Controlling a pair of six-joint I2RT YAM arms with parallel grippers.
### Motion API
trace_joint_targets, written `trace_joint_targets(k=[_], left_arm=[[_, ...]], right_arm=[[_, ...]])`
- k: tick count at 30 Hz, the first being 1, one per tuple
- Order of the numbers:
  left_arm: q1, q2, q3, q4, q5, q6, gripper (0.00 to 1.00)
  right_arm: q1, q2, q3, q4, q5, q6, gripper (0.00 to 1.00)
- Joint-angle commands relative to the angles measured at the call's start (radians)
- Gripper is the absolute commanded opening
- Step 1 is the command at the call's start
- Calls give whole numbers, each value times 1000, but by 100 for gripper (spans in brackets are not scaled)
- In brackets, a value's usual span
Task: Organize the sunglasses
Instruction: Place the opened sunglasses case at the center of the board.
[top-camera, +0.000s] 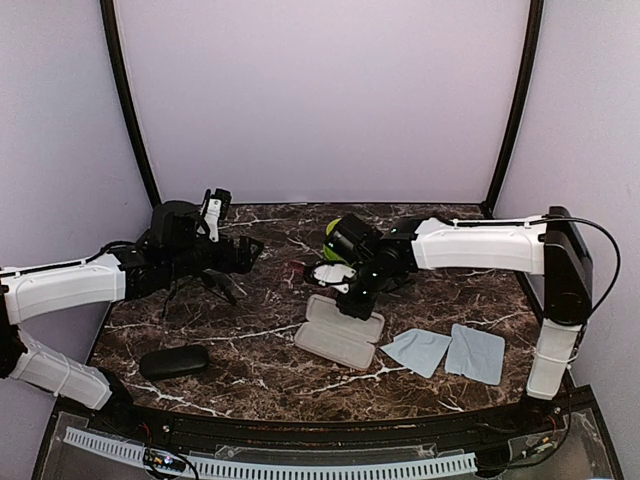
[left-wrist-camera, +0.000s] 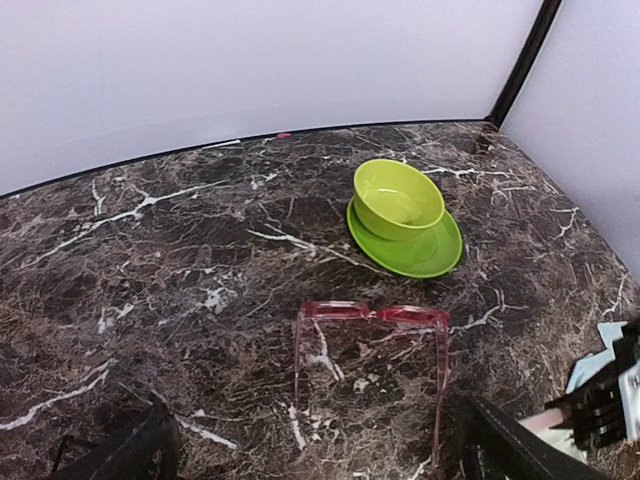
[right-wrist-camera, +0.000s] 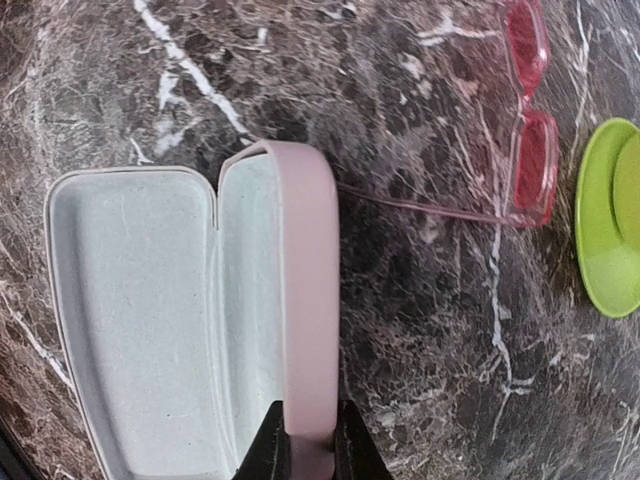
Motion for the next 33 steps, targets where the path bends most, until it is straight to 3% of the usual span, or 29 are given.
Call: trace_joint_targets(k=[1,10,17,26,29,33], left_arm=[[9,-6,34,-19,-62,-41,99],[9,1,31,-18,-61,-41,99],[9,-2,19,-20,-65,-42,99],[9,3,12,-15,-67,-31,99],[9,13,12,-10,-57,-23,99],[9,22,13,-6,-47,-19,99]], right_arm=[[67,41,65,28,94,-32,6],[144,100,80,20,232,-44,12],[157,88,80,31,234,-36,34],[156,41,65,45,166,-1,51],[152,-4,43,62,129,20,62],[128,-64,11,77,56,56,69]])
